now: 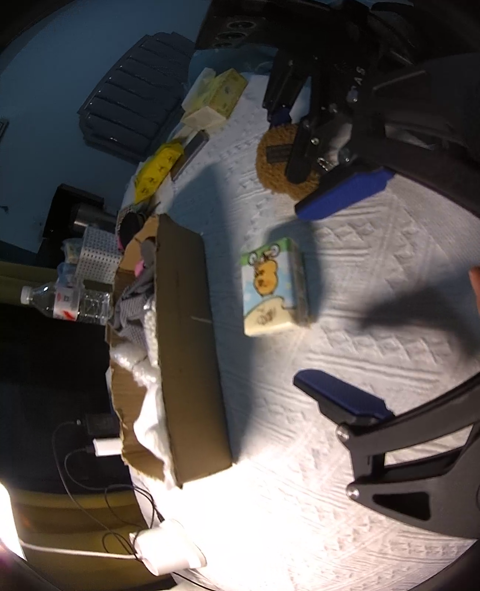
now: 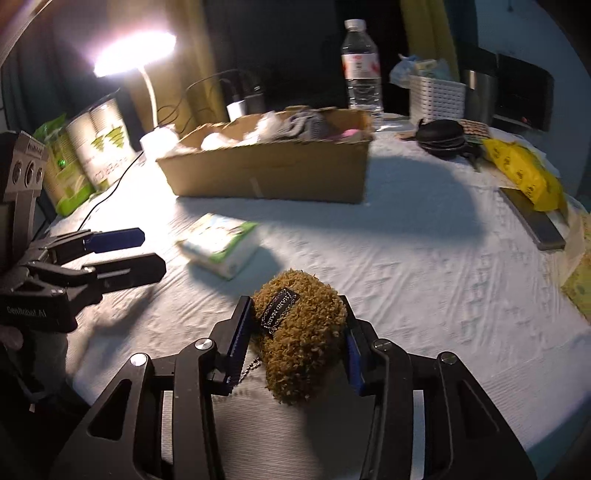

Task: Organize soft objects
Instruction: 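Grasp the cartoon tissue pack with the left tool while the right tool grasps the brown plush, then carry the tissue pack and brown plush over the box with both tools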

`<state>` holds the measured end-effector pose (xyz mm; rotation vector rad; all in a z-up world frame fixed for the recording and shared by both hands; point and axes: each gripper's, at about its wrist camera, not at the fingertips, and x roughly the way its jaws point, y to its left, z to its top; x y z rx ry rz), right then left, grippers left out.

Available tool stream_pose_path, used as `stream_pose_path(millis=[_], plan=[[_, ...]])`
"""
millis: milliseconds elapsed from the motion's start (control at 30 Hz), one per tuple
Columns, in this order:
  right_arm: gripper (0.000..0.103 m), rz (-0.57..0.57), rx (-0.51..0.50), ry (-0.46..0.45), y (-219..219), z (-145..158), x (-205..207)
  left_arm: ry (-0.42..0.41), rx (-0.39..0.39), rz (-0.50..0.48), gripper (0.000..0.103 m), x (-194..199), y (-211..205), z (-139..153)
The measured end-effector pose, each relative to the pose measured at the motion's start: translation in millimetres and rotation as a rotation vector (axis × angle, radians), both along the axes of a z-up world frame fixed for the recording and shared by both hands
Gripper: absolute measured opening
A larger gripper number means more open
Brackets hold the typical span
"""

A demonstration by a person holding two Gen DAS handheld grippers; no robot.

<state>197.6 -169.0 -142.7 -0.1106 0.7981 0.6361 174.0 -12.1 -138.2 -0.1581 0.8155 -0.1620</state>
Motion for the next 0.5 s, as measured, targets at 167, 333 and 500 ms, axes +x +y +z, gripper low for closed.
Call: stream_pose_path(millis=[167, 333, 500], plan=[[0.046, -0.039, 0.011, 0.004, -23.2, -3.9, 21.8, 0.044, 0.067, -0.015, 0.084, 29.7, -17.4, -10.0], [0.046, -0.076, 0.022, 0.008, -43.3, -4.8, 37.2, 0.075, 0.114, -0.02, 0.084, 47.5, -27.5, -20.2], [0.046, -0.104, 0.026, 0.009, -53.3, -4.6, 44.5, 0.089, 0.114, -0.007, 0.072, 56.0, -25.8, -25.1]])
